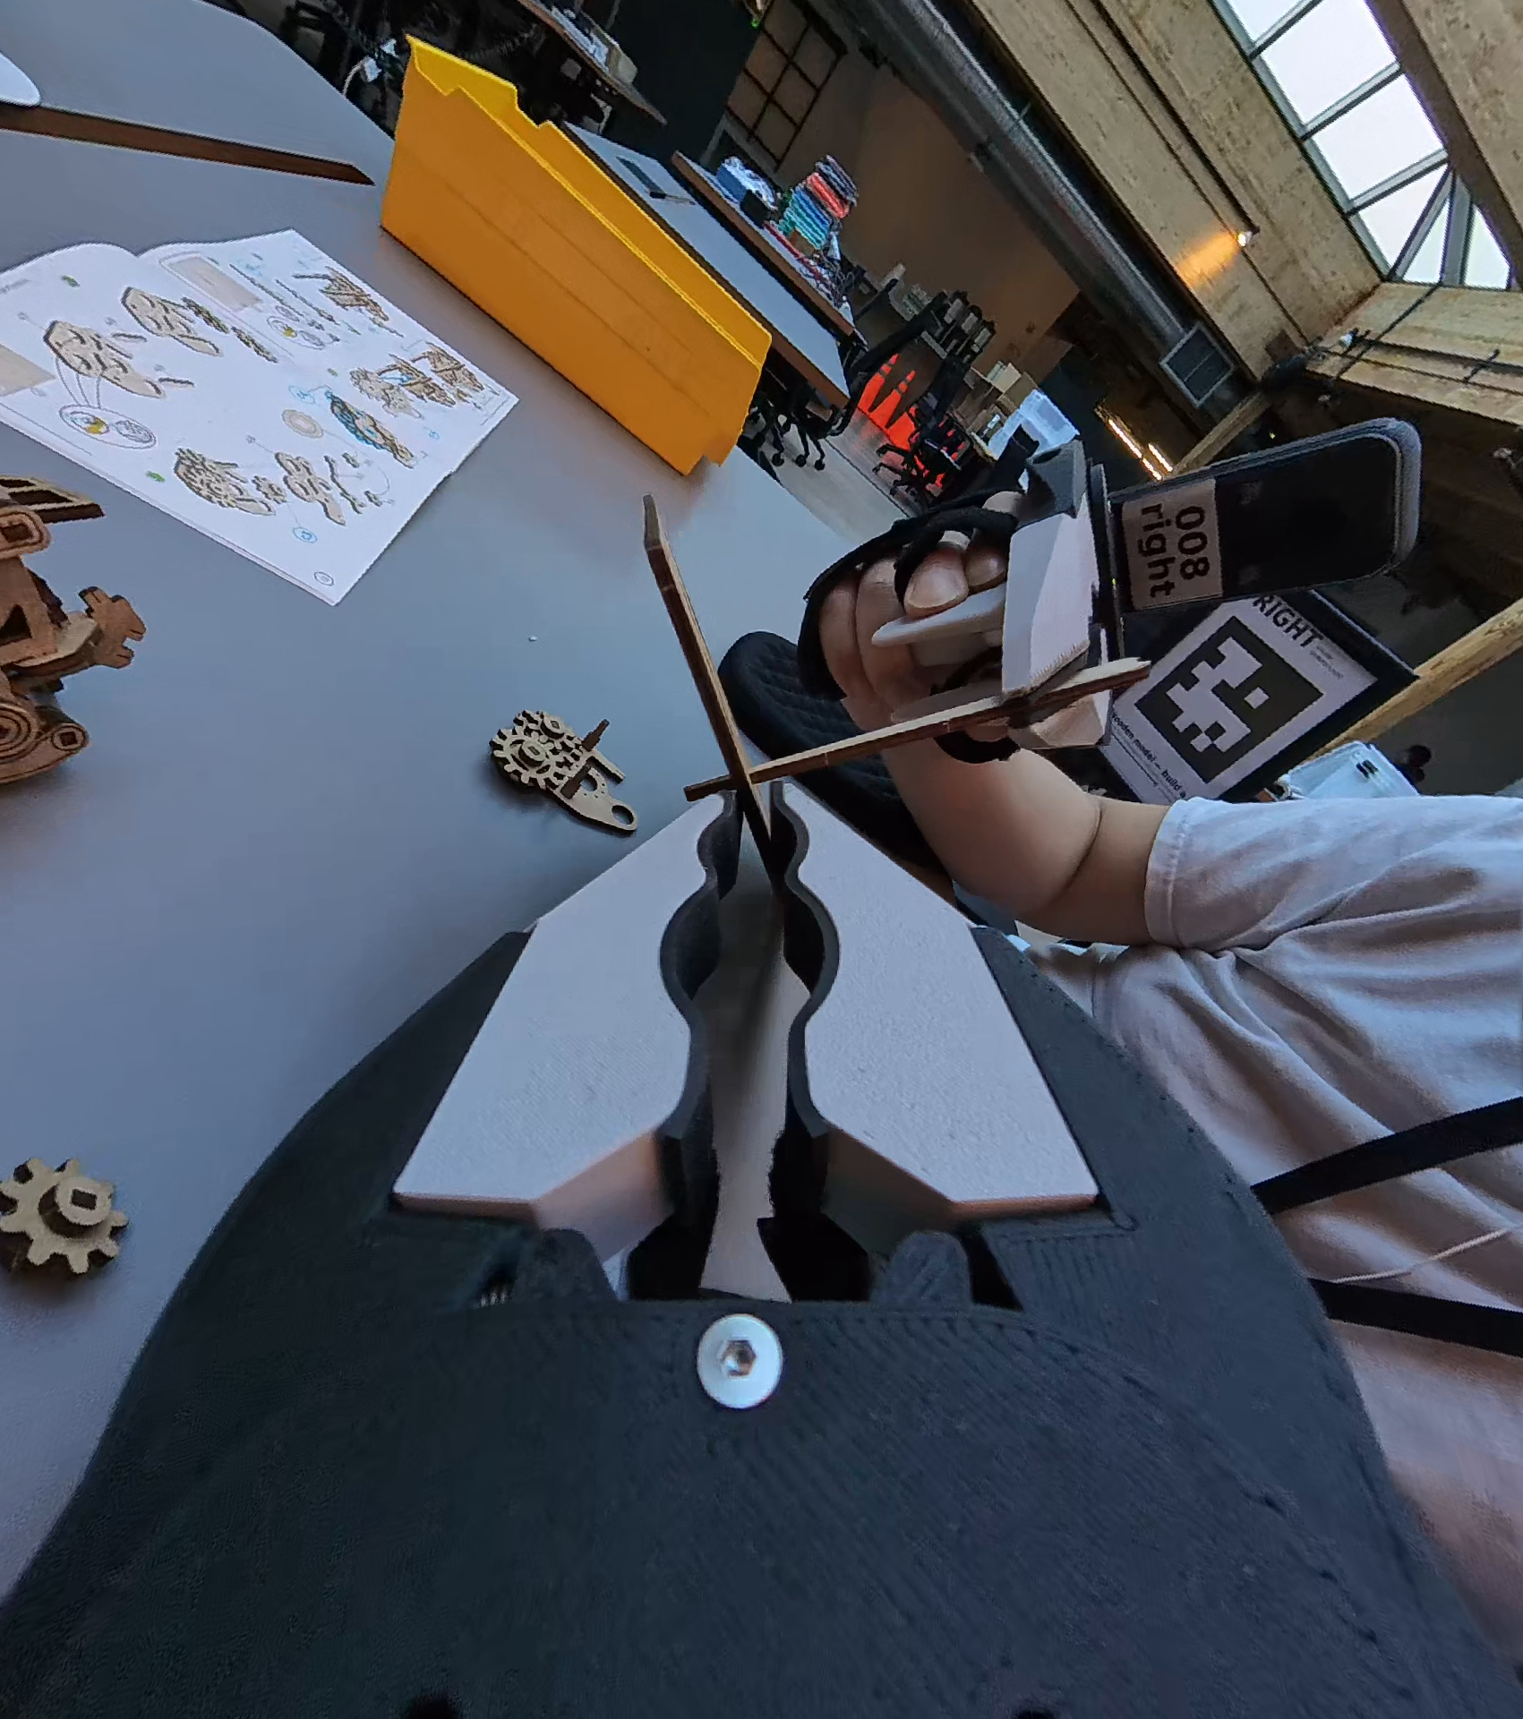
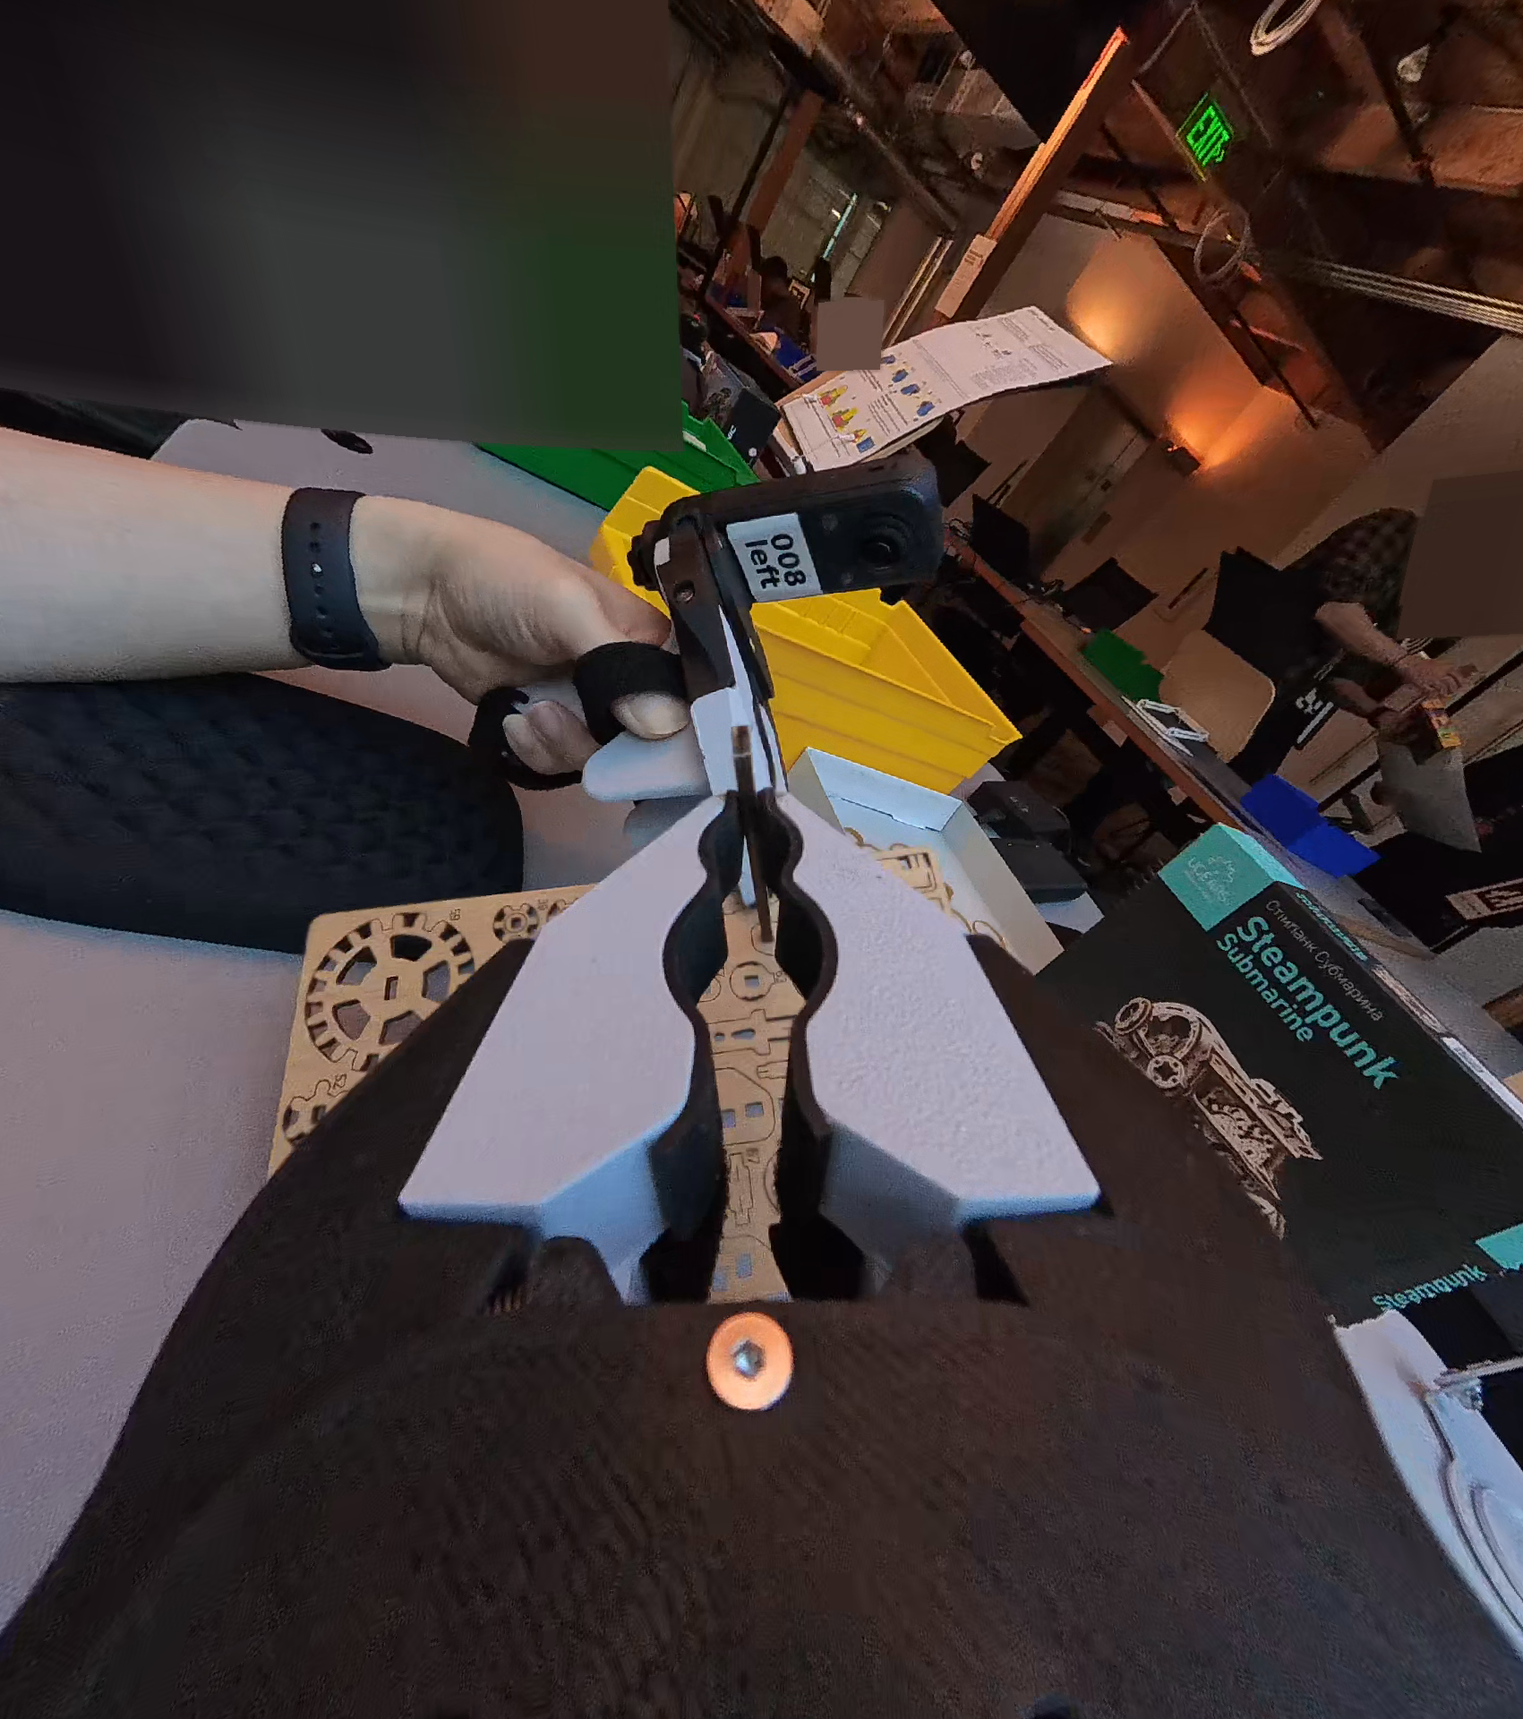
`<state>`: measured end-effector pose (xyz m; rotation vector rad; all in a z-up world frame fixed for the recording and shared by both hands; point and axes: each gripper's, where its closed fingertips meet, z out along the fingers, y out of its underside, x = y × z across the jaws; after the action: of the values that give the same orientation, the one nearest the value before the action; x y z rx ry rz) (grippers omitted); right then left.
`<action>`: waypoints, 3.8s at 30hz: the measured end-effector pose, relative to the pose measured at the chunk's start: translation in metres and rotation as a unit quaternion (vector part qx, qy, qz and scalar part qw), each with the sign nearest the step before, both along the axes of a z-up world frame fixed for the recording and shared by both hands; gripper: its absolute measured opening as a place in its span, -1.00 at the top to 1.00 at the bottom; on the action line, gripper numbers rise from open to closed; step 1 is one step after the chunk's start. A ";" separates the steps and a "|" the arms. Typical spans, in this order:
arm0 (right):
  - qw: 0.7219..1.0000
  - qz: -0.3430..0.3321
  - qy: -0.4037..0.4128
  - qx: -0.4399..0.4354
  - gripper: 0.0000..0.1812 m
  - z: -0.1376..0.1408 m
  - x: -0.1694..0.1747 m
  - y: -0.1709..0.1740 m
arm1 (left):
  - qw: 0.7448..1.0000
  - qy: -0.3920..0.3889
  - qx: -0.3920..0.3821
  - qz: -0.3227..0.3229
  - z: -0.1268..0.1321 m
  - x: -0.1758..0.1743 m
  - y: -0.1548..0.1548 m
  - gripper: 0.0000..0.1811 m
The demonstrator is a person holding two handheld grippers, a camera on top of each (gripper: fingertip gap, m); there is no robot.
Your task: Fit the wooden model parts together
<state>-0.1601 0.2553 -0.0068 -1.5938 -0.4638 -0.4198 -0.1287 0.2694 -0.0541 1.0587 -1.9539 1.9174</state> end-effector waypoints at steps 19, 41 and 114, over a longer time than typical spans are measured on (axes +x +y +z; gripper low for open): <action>0.999 0.031 -0.009 -0.009 1.00 0.000 -0.016 0.002 | 1.000 0.006 0.005 -0.016 0.000 -0.005 -0.006 1.00; 0.999 0.018 0.013 0.033 0.98 0.060 -0.024 -0.024 | 0.999 -0.027 0.031 -0.012 0.000 -0.004 -0.009 1.00; 0.986 0.087 0.134 0.051 1.00 0.043 -0.014 -0.069 | 0.982 -0.089 0.108 -0.128 -0.018 -0.043 -0.030 0.96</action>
<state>-0.1741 0.1858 0.0360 -1.4702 -0.3664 -0.0919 -0.1713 0.2391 -0.0724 0.6586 -2.3098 1.7433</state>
